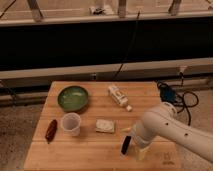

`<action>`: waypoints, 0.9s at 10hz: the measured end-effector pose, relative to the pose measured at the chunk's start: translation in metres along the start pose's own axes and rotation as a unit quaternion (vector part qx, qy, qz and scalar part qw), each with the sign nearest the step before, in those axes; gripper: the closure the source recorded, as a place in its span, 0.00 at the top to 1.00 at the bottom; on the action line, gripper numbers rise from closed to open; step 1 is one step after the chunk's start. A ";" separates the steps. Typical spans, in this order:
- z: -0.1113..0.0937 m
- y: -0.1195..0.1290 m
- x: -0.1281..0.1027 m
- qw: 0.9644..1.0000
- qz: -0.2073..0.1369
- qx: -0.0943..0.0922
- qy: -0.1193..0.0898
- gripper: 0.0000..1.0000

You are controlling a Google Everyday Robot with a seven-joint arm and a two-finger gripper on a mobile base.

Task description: Knock the eraser over

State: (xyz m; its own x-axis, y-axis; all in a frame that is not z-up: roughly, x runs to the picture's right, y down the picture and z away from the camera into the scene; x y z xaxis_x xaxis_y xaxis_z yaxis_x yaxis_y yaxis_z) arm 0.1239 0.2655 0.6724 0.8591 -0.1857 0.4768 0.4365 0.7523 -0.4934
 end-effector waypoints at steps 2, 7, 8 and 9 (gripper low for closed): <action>0.006 0.000 0.005 1.000 -0.008 -0.019 -0.009 0.80; 0.041 0.017 0.045 0.996 -0.007 -0.082 -0.029 0.80; 0.040 0.019 0.043 0.996 -0.006 -0.084 -0.032 0.80; 0.041 0.019 0.044 0.996 -0.009 -0.086 -0.028 0.80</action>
State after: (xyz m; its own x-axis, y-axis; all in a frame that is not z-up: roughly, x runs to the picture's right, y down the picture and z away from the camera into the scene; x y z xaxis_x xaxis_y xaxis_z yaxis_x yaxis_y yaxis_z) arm 0.1592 0.2976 0.7134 0.8366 -0.1581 0.5244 0.4948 0.6289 -0.5997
